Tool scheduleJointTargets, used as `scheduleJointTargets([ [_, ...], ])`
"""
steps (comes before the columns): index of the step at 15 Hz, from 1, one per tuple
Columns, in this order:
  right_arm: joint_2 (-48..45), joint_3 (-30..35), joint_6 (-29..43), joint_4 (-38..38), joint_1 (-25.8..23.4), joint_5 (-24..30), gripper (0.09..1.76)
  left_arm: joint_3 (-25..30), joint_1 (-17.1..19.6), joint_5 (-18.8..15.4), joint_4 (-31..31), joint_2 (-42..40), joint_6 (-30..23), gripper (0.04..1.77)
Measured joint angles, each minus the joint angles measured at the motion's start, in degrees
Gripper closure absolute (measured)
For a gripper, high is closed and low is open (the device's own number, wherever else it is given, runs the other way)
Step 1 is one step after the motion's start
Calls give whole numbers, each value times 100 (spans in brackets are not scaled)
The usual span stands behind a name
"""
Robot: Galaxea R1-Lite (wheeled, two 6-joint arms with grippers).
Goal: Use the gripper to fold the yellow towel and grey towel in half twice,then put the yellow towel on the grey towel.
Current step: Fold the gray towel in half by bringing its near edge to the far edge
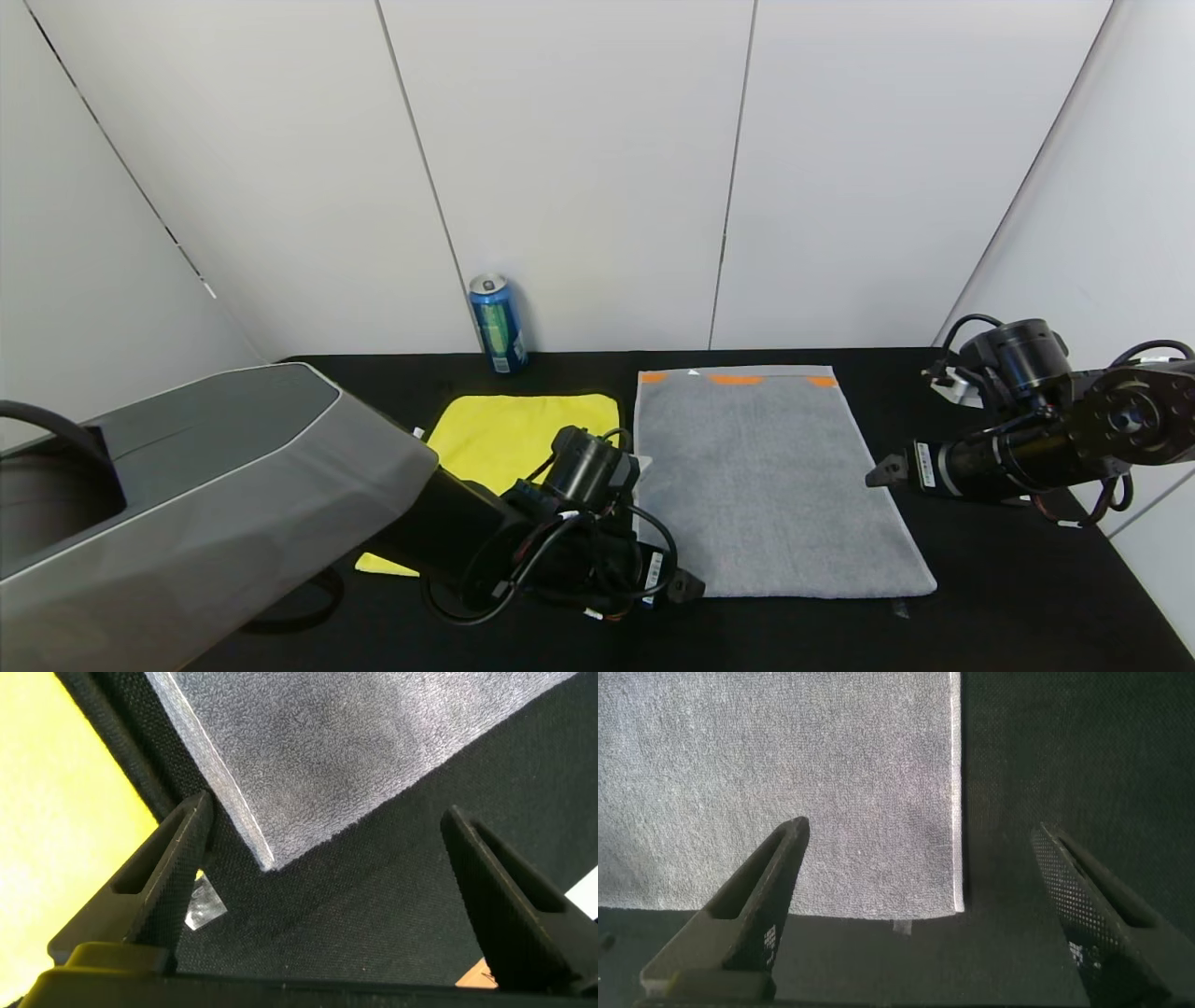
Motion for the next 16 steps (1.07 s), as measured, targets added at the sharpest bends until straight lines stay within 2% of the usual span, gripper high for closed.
scheduleJointTargets([
  [4,5,-4,18,-2,5,0,14,13,-28,-76,-10,20,13,9],
  [8,24,-6,20,-2,20,0,14,20,-33,-93,-7,39,11,72],
  [11,27,-6,27,-6,20,0,14,20,-33,-87,-22,52,17,104],
  [12,29,-6,24,-5,27,0,14,17,-33,-89,-24,55,17,124],
  [13,32,-6,22,-9,28,0,14,17,-33,-87,-24,59,13,168],
  [16,74,-13,27,-9,28,0,14,17,-37,-87,-27,74,22,171],
])
